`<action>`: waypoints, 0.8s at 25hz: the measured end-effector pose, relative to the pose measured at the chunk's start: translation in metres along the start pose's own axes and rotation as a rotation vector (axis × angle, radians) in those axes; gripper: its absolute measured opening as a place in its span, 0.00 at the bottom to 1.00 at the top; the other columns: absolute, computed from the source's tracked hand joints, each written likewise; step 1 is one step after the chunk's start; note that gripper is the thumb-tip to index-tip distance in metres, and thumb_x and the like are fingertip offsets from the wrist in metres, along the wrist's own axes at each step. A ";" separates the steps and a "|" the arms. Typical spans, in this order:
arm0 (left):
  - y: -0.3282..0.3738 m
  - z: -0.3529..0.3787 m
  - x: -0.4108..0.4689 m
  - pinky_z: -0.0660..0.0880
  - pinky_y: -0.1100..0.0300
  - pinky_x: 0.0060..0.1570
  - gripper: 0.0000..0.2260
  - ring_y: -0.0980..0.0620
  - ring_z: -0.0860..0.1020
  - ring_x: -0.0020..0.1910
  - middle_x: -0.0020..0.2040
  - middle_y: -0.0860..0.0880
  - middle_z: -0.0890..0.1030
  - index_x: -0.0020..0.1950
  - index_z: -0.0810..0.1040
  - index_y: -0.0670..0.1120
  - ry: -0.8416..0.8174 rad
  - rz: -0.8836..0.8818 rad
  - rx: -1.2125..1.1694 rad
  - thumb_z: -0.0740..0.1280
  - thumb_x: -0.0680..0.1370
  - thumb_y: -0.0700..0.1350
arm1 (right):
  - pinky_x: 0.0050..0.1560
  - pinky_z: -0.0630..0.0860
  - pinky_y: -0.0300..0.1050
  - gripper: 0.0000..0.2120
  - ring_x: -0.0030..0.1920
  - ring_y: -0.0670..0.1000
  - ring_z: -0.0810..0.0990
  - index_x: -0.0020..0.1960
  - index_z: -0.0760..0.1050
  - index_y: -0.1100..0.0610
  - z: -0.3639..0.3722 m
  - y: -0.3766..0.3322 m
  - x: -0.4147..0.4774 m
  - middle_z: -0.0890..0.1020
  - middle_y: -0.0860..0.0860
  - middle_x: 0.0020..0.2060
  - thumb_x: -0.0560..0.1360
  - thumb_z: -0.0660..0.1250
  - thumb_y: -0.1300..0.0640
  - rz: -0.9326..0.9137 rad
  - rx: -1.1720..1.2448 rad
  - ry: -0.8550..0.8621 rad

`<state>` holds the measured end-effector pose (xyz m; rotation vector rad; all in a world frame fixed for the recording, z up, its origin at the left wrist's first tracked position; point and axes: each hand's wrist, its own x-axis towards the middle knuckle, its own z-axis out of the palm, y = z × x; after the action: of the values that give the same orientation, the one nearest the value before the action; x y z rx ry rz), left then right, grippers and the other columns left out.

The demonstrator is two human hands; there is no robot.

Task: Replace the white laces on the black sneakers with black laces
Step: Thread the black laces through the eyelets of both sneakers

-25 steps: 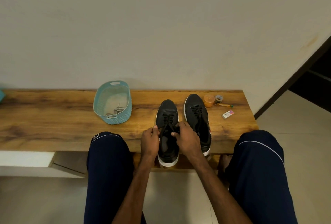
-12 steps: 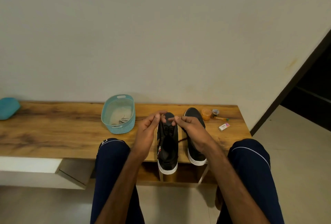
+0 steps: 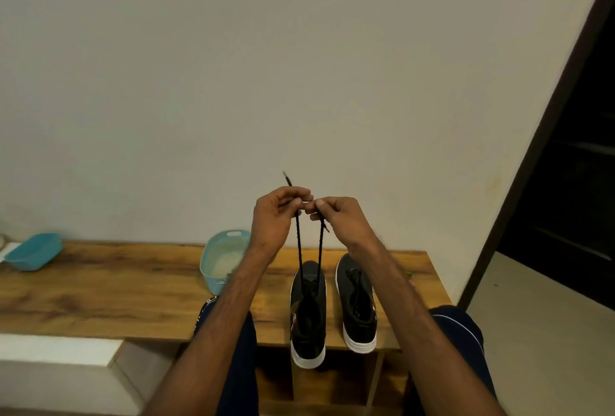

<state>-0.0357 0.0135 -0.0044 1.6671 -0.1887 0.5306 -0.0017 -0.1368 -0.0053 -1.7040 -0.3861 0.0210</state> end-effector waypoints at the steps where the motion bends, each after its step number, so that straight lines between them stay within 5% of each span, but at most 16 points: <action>1: 0.004 -0.001 0.000 0.80 0.54 0.52 0.11 0.50 0.84 0.50 0.48 0.48 0.86 0.59 0.79 0.45 0.011 0.013 0.019 0.64 0.80 0.33 | 0.53 0.78 0.42 0.10 0.46 0.46 0.85 0.50 0.84 0.57 0.001 -0.004 -0.001 0.86 0.50 0.46 0.82 0.63 0.59 -0.030 -0.028 0.022; 3: 0.011 -0.001 0.001 0.81 0.54 0.50 0.16 0.52 0.85 0.48 0.47 0.48 0.86 0.66 0.72 0.46 0.052 0.009 0.058 0.65 0.80 0.35 | 0.55 0.80 0.48 0.07 0.45 0.48 0.85 0.52 0.82 0.59 0.003 -0.010 -0.004 0.86 0.52 0.46 0.80 0.65 0.63 -0.080 -0.049 0.076; 7: 0.016 0.001 0.001 0.80 0.55 0.53 0.30 0.54 0.84 0.48 0.49 0.48 0.86 0.78 0.55 0.42 0.112 -0.093 -0.014 0.66 0.81 0.38 | 0.46 0.76 0.36 0.08 0.42 0.45 0.85 0.55 0.74 0.56 0.010 -0.017 -0.013 0.87 0.51 0.42 0.78 0.68 0.65 -0.108 -0.023 0.189; 12: 0.022 -0.007 -0.005 0.80 0.47 0.54 0.11 0.48 0.86 0.43 0.45 0.48 0.87 0.57 0.77 0.38 0.150 -0.226 -0.076 0.71 0.78 0.41 | 0.47 0.78 0.36 0.08 0.43 0.48 0.86 0.51 0.77 0.57 0.017 -0.029 -0.024 0.87 0.52 0.41 0.75 0.72 0.65 -0.033 0.169 0.321; 17: 0.038 -0.002 -0.012 0.79 0.53 0.48 0.06 0.48 0.85 0.45 0.46 0.47 0.86 0.51 0.82 0.40 0.177 -0.232 -0.051 0.71 0.78 0.42 | 0.41 0.77 0.37 0.01 0.38 0.50 0.85 0.45 0.81 0.59 0.022 -0.045 -0.033 0.86 0.54 0.37 0.76 0.71 0.62 0.058 0.204 0.377; 20: 0.045 0.001 -0.017 0.78 0.57 0.45 0.05 0.48 0.84 0.46 0.47 0.46 0.86 0.51 0.83 0.40 0.191 -0.222 -0.002 0.71 0.78 0.40 | 0.46 0.80 0.43 0.05 0.41 0.52 0.86 0.42 0.79 0.56 0.022 -0.055 -0.039 0.86 0.54 0.38 0.76 0.70 0.62 0.038 0.113 0.394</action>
<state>-0.0695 0.0019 0.0283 1.6001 0.1342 0.5170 -0.0567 -0.1200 0.0356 -1.5593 -0.0570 -0.2576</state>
